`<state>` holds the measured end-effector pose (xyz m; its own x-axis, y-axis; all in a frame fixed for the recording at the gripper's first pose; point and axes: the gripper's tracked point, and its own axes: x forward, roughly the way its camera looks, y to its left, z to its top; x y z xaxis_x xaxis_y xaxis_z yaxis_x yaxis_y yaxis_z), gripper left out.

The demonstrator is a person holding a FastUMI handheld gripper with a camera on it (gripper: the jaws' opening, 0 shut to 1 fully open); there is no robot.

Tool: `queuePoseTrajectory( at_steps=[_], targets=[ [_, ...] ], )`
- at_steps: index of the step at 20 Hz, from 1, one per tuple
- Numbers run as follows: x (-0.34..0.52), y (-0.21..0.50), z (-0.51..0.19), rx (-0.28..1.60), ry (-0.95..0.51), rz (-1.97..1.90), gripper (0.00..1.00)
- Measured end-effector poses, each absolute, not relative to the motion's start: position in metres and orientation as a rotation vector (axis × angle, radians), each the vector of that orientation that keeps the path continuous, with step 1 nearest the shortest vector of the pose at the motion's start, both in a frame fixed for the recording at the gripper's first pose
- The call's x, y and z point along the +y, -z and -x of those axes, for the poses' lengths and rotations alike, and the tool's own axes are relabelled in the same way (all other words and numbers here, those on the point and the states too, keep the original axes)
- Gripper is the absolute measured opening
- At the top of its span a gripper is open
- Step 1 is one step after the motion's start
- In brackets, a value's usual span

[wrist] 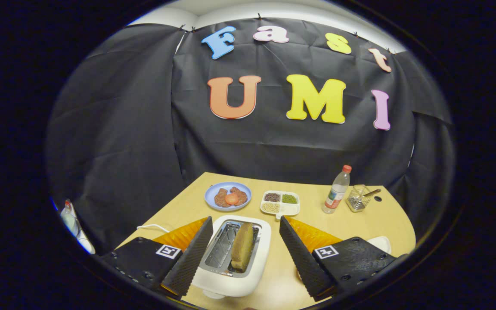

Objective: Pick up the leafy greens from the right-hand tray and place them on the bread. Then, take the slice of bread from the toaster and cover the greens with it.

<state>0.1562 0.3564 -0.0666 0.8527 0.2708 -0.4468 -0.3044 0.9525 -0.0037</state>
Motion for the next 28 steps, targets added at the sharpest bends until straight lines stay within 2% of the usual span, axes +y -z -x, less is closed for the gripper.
queuePoseTrajectory(
  at_steps=[2,11,13,17,18,19,21,22,23,28],
  targets=[
    [0.364,0.074,-0.163,0.522,-0.347,0.111,0.96],
    [0.359,0.133,-0.180,0.794,-0.328,0.202,0.96],
    [0.363,0.134,-0.180,0.798,-0.337,0.202,0.82],
    [0.362,0.149,-0.179,0.853,-0.330,0.216,0.44],
    [0.360,0.149,-0.180,0.851,-0.320,0.219,0.24],
    [0.359,0.147,-0.180,0.843,-0.318,0.223,0.17],
    [0.355,0.145,-0.177,0.841,-0.310,0.227,0.09],
    [0.355,0.138,-0.177,0.834,-0.316,0.214,0.09],
    [0.354,0.138,-0.175,0.825,-0.312,0.208,0.02],
    [0.355,0.098,-0.164,0.739,-0.344,0.185,0.02]
  ],
)
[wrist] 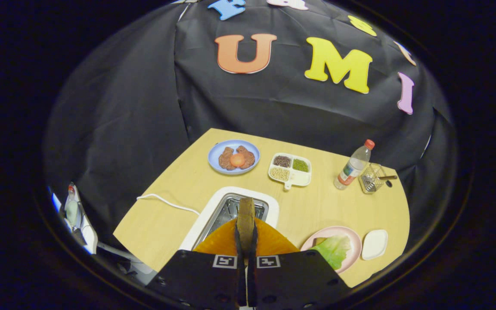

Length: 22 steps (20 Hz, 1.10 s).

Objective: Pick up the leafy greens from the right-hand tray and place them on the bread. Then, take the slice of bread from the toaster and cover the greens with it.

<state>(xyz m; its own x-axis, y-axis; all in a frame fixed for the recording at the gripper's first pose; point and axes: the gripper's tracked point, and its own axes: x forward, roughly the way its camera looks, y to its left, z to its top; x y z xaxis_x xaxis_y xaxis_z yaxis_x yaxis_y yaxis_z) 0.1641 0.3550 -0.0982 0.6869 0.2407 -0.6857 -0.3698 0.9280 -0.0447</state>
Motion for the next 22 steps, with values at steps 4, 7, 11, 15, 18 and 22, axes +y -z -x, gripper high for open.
queuePoseTrajectory(
  at_steps=[4,7,11,15,18,22],
  targets=[
    [0.357,0.059,-0.147,0.687,-0.393,0.117,0.02],
    [0.349,0.028,-0.136,0.632,-0.412,0.091,0.02],
    [0.333,0.001,-0.121,0.587,-0.426,0.068,0.02],
    [0.307,-0.013,-0.116,0.563,-0.416,0.043,0.02],
    [0.285,-0.008,-0.118,0.567,-0.399,0.026,0.02],
    [0.252,0.013,-0.127,0.592,-0.364,-0.011,0.02]
  ],
)
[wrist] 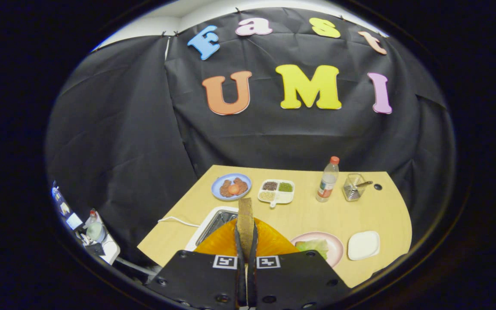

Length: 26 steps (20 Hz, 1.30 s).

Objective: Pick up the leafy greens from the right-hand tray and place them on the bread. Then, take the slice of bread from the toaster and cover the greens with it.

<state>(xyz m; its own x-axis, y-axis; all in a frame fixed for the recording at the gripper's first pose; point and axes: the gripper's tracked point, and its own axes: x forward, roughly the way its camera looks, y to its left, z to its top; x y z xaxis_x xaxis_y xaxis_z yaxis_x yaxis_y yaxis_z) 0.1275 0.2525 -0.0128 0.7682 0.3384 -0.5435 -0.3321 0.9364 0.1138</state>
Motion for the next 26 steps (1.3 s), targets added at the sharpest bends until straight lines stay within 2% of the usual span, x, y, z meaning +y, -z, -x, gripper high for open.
queuePoseTrajectory(
  at_steps=[6,14,26],
  targets=[
    [0.198,0.072,-0.152,0.675,-0.276,-0.077,0.02],
    [0.147,0.154,-0.174,0.794,-0.258,-0.241,0.02],
    [0.113,0.213,-0.197,0.845,-0.242,-0.243,0.03]
  ],
)
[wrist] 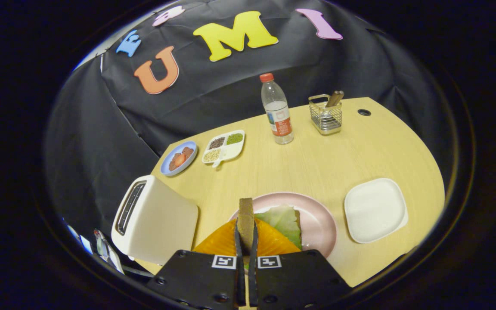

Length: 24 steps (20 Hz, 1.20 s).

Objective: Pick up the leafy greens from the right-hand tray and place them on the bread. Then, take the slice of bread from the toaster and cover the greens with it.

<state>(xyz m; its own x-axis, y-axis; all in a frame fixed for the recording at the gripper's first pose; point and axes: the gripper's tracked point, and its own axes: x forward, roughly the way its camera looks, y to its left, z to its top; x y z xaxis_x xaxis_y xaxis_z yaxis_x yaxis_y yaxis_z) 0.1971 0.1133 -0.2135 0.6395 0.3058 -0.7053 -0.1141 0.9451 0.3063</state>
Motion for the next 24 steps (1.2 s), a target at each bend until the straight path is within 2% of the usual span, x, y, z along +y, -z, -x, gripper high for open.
queuePoseTrajectory(
  at_steps=[6,7,11,13,15,16,18,24],
  targets=[
    [0.090,0.235,-0.201,0.855,-0.208,-0.180,0.03],
    [0.087,0.241,-0.202,0.859,-0.204,-0.170,0.08],
    [0.076,0.259,-0.204,0.874,-0.187,-0.149,0.08],
    [0.072,0.266,-0.204,0.881,-0.186,-0.124,0.12],
    [0.067,0.272,-0.205,0.880,-0.180,-0.104,0.13],
    [0.066,0.273,-0.204,0.878,-0.185,-0.101,0.20],
    [0.060,0.278,-0.204,0.880,-0.170,-0.088,0.23],
    [0.053,0.286,-0.201,0.864,-0.138,-0.040,0.46]
  ],
)
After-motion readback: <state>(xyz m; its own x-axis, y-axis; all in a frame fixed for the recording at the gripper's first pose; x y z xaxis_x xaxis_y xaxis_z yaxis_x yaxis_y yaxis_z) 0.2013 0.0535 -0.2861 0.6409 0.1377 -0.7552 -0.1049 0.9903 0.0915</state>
